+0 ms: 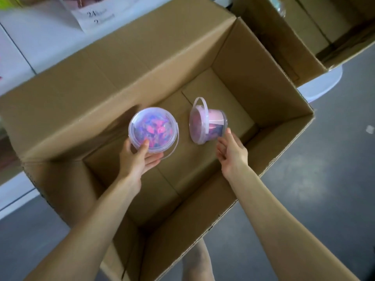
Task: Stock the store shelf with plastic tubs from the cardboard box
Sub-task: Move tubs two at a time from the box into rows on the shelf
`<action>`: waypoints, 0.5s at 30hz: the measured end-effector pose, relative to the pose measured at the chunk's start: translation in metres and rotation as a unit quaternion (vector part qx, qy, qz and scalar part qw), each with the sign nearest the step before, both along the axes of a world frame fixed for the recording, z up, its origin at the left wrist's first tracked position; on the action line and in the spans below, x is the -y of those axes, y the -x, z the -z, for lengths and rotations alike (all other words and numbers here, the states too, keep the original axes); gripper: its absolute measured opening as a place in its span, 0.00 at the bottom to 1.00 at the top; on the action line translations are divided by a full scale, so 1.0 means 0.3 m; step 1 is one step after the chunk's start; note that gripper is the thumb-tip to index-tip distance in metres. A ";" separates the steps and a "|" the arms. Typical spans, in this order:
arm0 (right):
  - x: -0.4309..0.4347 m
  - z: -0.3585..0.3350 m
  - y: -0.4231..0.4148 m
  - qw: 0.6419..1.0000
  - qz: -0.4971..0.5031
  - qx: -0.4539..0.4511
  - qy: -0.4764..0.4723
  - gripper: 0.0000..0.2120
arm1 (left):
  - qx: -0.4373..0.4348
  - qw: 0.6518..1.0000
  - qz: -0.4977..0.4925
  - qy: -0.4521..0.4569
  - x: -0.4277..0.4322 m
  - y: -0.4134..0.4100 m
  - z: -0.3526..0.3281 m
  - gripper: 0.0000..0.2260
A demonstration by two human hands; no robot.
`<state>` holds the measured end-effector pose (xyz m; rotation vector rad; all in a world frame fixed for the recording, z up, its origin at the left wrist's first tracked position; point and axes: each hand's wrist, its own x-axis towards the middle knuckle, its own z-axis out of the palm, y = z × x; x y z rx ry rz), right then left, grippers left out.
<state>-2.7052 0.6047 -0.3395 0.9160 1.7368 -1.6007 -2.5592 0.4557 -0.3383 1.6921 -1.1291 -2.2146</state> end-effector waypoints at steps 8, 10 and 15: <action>0.052 0.049 -0.047 0.992 -0.086 -0.068 -0.068 0.26 | 0.004 1.000 -0.019 -0.014 -0.022 -0.052 0.012 0.21; 0.077 0.063 -0.048 0.988 -0.080 -0.102 -0.090 0.27 | 0.006 0.999 -0.027 -0.019 -0.023 -0.060 0.012 0.21; 0.133 0.105 -0.045 0.969 -0.102 -0.179 -0.139 0.21 | 0.002 0.999 -0.043 -0.024 -0.028 -0.069 0.017 0.20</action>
